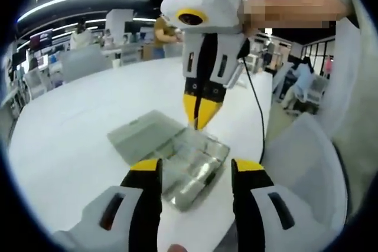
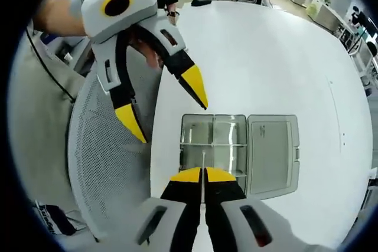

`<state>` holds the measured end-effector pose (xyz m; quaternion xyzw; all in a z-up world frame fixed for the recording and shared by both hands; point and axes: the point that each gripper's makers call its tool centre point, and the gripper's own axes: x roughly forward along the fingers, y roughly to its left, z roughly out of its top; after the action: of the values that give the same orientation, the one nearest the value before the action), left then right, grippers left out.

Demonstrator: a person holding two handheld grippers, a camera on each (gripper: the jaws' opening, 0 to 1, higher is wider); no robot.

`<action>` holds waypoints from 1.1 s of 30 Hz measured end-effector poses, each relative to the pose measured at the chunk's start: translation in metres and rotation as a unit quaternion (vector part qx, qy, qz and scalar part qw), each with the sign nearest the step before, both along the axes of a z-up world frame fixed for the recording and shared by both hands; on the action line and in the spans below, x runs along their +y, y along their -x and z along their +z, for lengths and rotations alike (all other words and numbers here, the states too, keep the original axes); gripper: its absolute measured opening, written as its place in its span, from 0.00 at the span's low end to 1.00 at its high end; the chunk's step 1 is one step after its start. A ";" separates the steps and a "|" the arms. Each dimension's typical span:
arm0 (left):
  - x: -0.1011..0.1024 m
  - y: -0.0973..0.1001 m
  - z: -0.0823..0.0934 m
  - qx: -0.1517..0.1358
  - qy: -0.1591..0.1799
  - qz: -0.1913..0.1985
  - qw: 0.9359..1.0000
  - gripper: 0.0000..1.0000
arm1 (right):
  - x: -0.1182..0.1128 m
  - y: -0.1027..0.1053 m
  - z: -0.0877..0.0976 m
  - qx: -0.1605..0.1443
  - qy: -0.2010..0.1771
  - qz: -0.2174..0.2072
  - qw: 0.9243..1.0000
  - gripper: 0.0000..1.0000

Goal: Insert the divider into the dual guide fixture by aligning both edges with the guide slots and pushing it downward to the bottom, including one-sided entry, uneven engagement, binding, and posture correction.

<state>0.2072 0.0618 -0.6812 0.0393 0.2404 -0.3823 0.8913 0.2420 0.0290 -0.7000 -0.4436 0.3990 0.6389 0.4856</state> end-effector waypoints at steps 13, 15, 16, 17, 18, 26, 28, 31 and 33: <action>0.007 -0.003 0.000 -0.004 -0.005 0.031 1.000 0.60 | 0.006 -0.006 -0.008 -0.018 0.017 -0.002 1.000 0.00; 0.008 -0.003 0.000 -0.004 -0.004 0.034 0.999 0.61 | 0.007 -0.006 -0.009 -0.018 0.015 -0.001 1.000 0.00; 0.008 -0.003 0.000 -0.003 -0.004 0.035 0.999 0.61 | 0.008 -0.006 -0.009 -0.018 0.016 -0.002 1.000 0.00; 0.008 -0.003 -0.001 -0.003 -0.004 0.037 0.999 0.62 | 0.008 -0.006 -0.010 -0.020 0.018 -0.003 1.000 0.00; 0.009 -0.003 -0.001 -0.002 -0.005 0.038 0.999 0.62 | 0.008 -0.006 -0.010 -0.019 0.020 -0.004 1.000 0.00; 0.008 -0.003 -0.004 0.001 -0.001 0.043 0.999 0.63 | 0.010 -0.004 -0.016 -0.019 0.024 -0.001 1.000 0.00; 0.008 -0.002 -0.004 0.001 0.000 0.043 0.999 0.62 | 0.011 -0.003 -0.016 -0.018 0.023 0.000 1.000 0.00; 0.007 -0.002 -0.005 0.002 0.001 0.043 0.999 0.62 | 0.011 -0.004 -0.018 -0.019 0.025 -0.001 0.999 0.00; 0.007 -0.003 -0.005 0.003 0.001 0.043 0.999 0.62 | 0.011 -0.005 -0.018 -0.018 0.025 -0.001 1.000 0.00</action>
<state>0.2101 0.0686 -0.6865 0.0270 0.2439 -0.3442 0.9063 0.2465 0.0401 -0.7182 -0.4670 0.4066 0.6196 0.4823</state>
